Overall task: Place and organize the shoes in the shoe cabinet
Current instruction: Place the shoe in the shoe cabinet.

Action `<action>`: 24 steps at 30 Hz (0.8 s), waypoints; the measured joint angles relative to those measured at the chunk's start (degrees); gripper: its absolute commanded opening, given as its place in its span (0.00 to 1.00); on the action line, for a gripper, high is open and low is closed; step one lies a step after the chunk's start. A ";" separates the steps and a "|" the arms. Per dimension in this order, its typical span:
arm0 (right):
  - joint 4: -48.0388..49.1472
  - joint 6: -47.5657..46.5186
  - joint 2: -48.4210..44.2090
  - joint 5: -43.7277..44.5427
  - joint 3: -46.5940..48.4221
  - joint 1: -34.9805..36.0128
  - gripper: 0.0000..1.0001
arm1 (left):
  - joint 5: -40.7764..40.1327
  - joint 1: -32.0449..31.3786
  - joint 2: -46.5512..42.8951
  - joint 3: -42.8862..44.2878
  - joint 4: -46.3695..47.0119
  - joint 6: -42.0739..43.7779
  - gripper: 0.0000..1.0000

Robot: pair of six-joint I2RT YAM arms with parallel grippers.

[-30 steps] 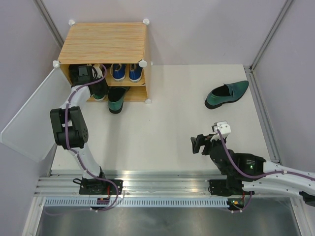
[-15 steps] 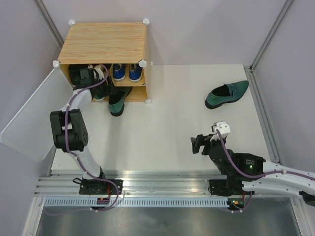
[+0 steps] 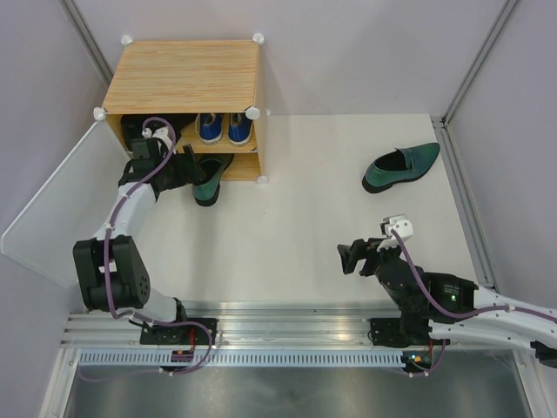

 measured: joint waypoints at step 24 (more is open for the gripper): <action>0.46 -0.68 -0.44 -1.51 -0.79 -0.04 0.91 | -11.39 -9.84 12.59 5.31 -6.10 6.03 0.94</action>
